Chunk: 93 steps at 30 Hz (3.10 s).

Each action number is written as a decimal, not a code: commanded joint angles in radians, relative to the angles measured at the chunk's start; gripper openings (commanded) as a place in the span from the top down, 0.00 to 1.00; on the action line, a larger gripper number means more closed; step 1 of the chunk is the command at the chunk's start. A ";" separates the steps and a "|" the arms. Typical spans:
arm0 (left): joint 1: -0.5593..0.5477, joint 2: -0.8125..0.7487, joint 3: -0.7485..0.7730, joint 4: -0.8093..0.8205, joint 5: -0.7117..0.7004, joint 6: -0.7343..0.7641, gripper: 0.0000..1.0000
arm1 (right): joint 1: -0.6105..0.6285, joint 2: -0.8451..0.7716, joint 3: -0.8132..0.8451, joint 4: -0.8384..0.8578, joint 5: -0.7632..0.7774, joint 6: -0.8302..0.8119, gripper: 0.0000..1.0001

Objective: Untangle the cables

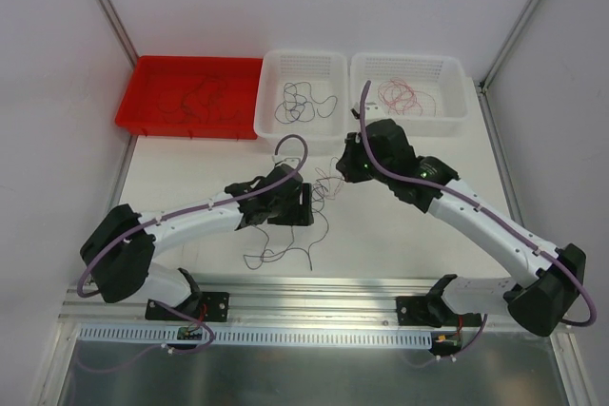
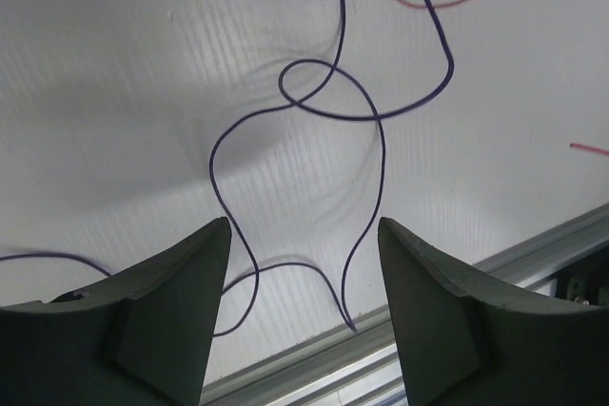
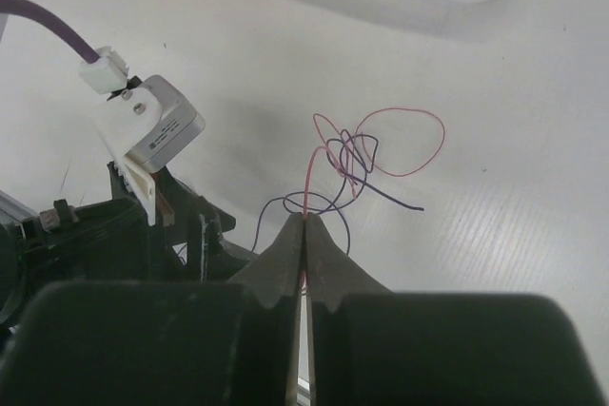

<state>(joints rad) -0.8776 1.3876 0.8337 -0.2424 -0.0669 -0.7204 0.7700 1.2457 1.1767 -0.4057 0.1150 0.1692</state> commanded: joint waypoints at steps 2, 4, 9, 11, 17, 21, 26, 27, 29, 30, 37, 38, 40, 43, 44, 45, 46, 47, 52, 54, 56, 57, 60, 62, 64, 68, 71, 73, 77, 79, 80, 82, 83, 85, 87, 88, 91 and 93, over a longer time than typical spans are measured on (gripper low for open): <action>-0.009 0.060 0.054 0.075 -0.047 0.045 0.37 | 0.003 -0.054 -0.009 -0.018 0.018 -0.020 0.99; -0.011 0.080 0.058 0.113 -0.060 0.058 0.38 | 0.003 -0.065 -0.018 -0.016 0.017 -0.019 0.99; -0.009 0.146 0.058 0.268 -0.123 0.166 0.45 | 0.005 -0.091 -0.029 -0.013 0.002 -0.011 0.99; -0.011 0.162 0.056 0.311 -0.120 0.203 0.48 | 0.005 -0.095 -0.031 -0.013 -0.005 -0.011 0.99; -0.014 0.179 0.044 0.428 -0.071 0.292 0.63 | 0.003 -0.115 -0.037 -0.015 -0.009 -0.014 0.99; -0.014 0.133 0.012 0.422 -0.108 0.305 1.00 | 0.002 -0.146 -0.038 -0.068 0.063 -0.048 0.99; 0.002 -0.041 -0.060 0.333 -0.250 0.299 1.00 | -0.047 -0.215 -0.051 -0.183 0.251 -0.092 0.99; 0.009 -0.070 -0.079 0.316 -0.269 0.289 1.00 | -0.063 -0.238 -0.058 -0.199 0.280 -0.094 0.99; 0.049 -0.160 -0.097 0.260 -0.301 0.273 1.00 | -0.119 -0.268 -0.066 -0.228 0.281 -0.100 0.99; 0.067 -0.223 -0.114 0.249 -0.304 0.250 1.00 | -0.139 -0.300 -0.080 -0.235 0.284 -0.100 0.99; 0.183 -0.406 -0.137 0.179 -0.179 0.269 0.84 | -0.239 -0.376 -0.092 -0.240 0.166 -0.099 0.99; 0.181 -0.401 -0.128 0.192 -0.142 0.289 0.74 | -0.239 -0.371 -0.091 -0.231 0.147 -0.094 0.99; 0.180 -0.377 -0.110 0.219 -0.047 0.334 0.66 | -0.238 -0.365 -0.089 -0.217 0.102 -0.088 0.99; 0.167 -0.334 -0.123 0.333 0.065 0.412 0.39 | -0.238 -0.358 -0.086 -0.202 0.048 -0.083 0.99; 0.158 -0.322 -0.128 0.372 0.090 0.462 0.27 | -0.236 -0.358 -0.084 -0.199 0.034 -0.082 0.99; 0.137 -0.293 -0.142 0.446 0.111 0.489 0.21 | -0.238 -0.358 -0.083 -0.197 0.014 -0.080 0.99; 0.129 -0.277 -0.149 0.495 0.160 0.515 0.17 | -0.235 -0.358 -0.081 -0.194 0.003 -0.080 0.99; 0.118 -0.260 -0.157 0.538 0.189 0.562 0.13 | -0.233 -0.356 -0.075 -0.194 -0.008 -0.080 0.99; 0.057 -0.113 -0.153 0.734 0.314 0.705 0.04 | -0.199 -0.350 -0.065 -0.183 -0.058 -0.077 0.99; 0.036 -0.049 -0.134 0.762 0.337 0.803 0.03 | -0.186 -0.347 -0.057 -0.179 -0.070 -0.077 0.99; 0.003 -0.010 -0.120 0.787 0.373 0.899 0.03 | -0.167 -0.347 -0.052 -0.177 -0.077 -0.076 0.99; -0.006 0.026 -0.107 0.792 0.389 0.927 0.04 | -0.166 -0.347 -0.051 -0.176 -0.083 -0.074 0.99; -0.034 0.097 -0.075 0.802 0.415 0.999 0.07 | -0.158 -0.351 -0.046 -0.171 -0.103 -0.065 0.99; -0.040 0.131 -0.062 0.811 0.429 1.027 0.11 | -0.153 -0.356 -0.045 -0.165 -0.106 -0.063 0.99; -0.044 0.181 -0.038 0.813 0.427 1.033 0.14 | -0.155 -0.359 -0.045 -0.163 -0.107 -0.060 0.99; -0.057 0.246 -0.005 0.827 0.420 1.050 0.33 | -0.150 -0.364 -0.042 -0.162 -0.146 -0.057 0.99; -0.061 0.277 0.013 0.830 0.421 1.050 0.72 | -0.150 -0.365 -0.040 -0.163 -0.147 -0.062 0.99; -0.060 0.283 0.012 0.830 0.420 1.043 0.94 | -0.150 -0.368 -0.040 -0.171 -0.133 -0.068 0.99; -0.060 0.217 -0.034 0.827 0.374 1.023 1.00 | -0.150 -0.374 -0.045 -0.192 -0.069 -0.098 0.99; -0.060 0.174 -0.056 0.804 0.343 1.001 1.00 | -0.153 -0.377 -0.049 -0.225 0.006 -0.106 0.99; -0.057 0.124 -0.082 0.796 0.304 0.977 1.00 | -0.155 -0.379 -0.051 -0.237 0.043 -0.108 0.99; -0.055 0.067 -0.114 0.784 0.248 0.945 1.00 | -0.176 -0.384 -0.054 -0.278 0.139 -0.106 0.99; -0.046 0.001 -0.152 0.772 0.208 0.894 1.00 | -0.187 -0.388 -0.055 -0.291 0.182 -0.106 0.99; -0.005 -0.094 -0.206 0.743 0.158 0.790 1.00 | -0.233 -0.400 -0.064 -0.321 0.216 -0.099 0.99; 0.052 -0.146 -0.226 0.692 0.156 0.724 1.00 | -0.276 -0.410 -0.072 -0.346 0.235 -0.091 0.99; 0.080 -0.168 -0.226 0.646 0.151 0.649 1.00 | -0.288 -0.419 -0.075 -0.351 0.244 -0.089 0.99; 0.202 -0.261 -0.234 0.496 0.083 0.525 1.00 | -0.333 -0.428 -0.080 -0.375 0.259 -0.085 0.99; 0.268 -0.341 -0.246 0.409 0.049 0.477 1.00 | -0.362 -0.436 -0.080 -0.390 0.267 -0.080 0.99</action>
<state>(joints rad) -0.6842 1.1347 0.6113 0.3347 0.0719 -0.0708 0.4423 0.8310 1.0897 -0.7513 0.3241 0.0830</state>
